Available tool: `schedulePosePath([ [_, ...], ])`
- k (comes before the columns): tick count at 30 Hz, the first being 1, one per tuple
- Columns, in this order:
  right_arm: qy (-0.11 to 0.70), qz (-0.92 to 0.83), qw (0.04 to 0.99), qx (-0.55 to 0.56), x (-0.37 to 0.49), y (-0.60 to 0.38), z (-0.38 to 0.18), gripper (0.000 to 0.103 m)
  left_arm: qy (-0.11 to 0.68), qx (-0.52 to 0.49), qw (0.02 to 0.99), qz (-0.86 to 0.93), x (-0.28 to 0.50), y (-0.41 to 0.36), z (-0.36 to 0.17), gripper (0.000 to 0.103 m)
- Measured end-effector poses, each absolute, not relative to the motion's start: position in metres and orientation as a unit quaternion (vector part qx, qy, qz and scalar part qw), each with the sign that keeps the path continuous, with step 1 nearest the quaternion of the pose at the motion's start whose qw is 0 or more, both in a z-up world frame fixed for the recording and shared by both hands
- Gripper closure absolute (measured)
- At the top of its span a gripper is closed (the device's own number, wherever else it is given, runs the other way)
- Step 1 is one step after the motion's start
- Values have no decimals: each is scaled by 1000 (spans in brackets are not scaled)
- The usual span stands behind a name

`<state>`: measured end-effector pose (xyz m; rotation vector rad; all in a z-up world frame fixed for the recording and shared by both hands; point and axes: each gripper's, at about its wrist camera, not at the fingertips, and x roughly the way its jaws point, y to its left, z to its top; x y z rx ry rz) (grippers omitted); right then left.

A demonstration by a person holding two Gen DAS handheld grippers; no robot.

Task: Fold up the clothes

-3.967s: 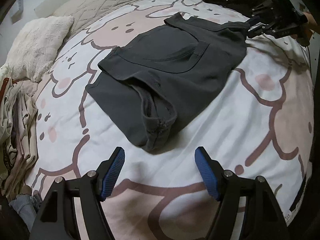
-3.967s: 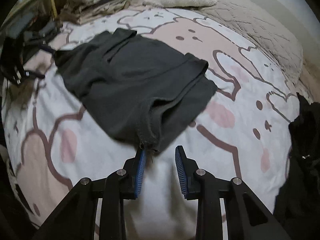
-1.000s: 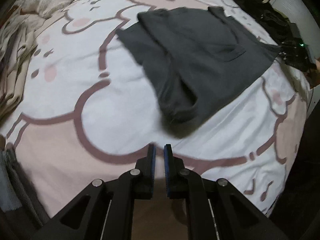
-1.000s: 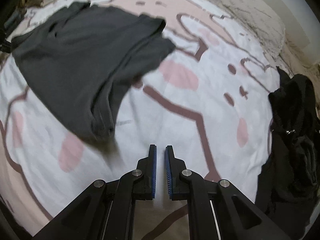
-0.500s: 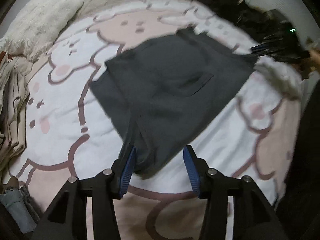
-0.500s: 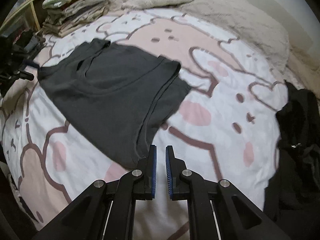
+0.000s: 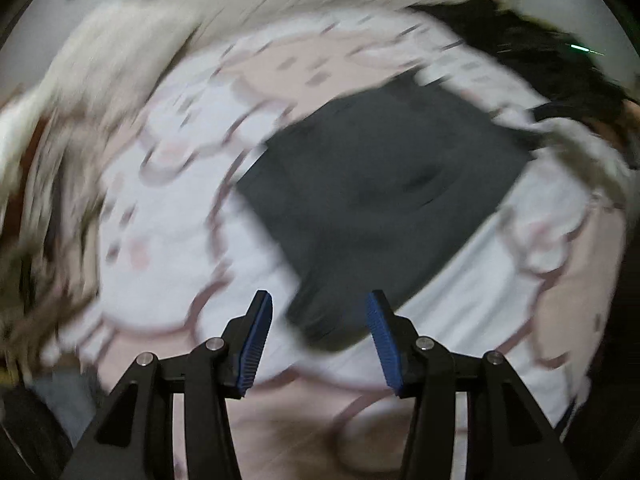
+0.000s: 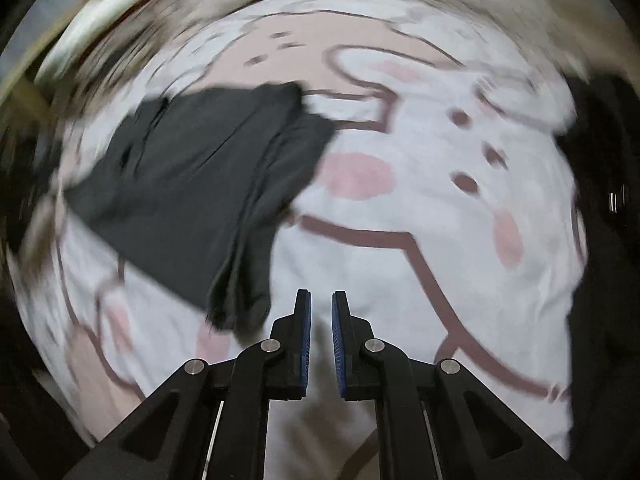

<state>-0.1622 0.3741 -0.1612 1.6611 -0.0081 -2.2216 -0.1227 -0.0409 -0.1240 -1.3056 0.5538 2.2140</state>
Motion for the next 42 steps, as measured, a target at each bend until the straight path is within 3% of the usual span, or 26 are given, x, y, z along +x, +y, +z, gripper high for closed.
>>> schedulePosePath([
  [2, -34, -781, 188, 595, -161, 378, -163, 71, 211, -460, 286, 814, -117, 1, -124, 54],
  [3, -34, -779, 188, 597, -159, 377, -164, 36, 212, -453, 298, 813, -117, 21, -126, 54],
  [4, -27, -782, 193, 592, -156, 375, -163, 22, 213, -447, 310, 812, -116, 41, -128, 54],
  [14, -33, -749, 271, 604, -141, 354, -178, 26, 221, -379, 409, 800, -105, 179, -164, 54],
  [18, -42, -752, 264, 603, -151, 351, -185, 58, 222, -370, 409, 804, -105, 195, -171, 54],
  [20, -63, -746, 264, 608, -157, 354, -186, 83, 224, -372, 403, 806, -106, 200, -174, 54],
  [22, -81, -745, 265, 607, -161, 356, -185, 90, 232, -365, 390, 813, -107, 205, -176, 54],
  [28, -178, -726, 282, 601, -170, 370, -174, 91, 292, -305, 349, 837, -94, 220, -183, 54],
  [34, -216, -719, 290, 594, -173, 370, -167, 91, 333, -279, 326, 840, -84, 233, -193, 54],
  [35, -216, -718, 292, 594, -173, 369, -166, 91, 330, -278, 317, 845, -86, 234, -193, 57],
  [36, -215, -717, 293, 594, -173, 368, -166, 91, 325, -285, 308, 848, -90, 234, -194, 77],
  [37, -212, -717, 293, 596, -172, 366, -166, 91, 319, -295, 297, 850, -95, 235, -195, 90],
  [42, -212, -715, 296, 597, -171, 366, -167, 90, 249, -340, 287, 860, -114, 223, -191, 97],
])
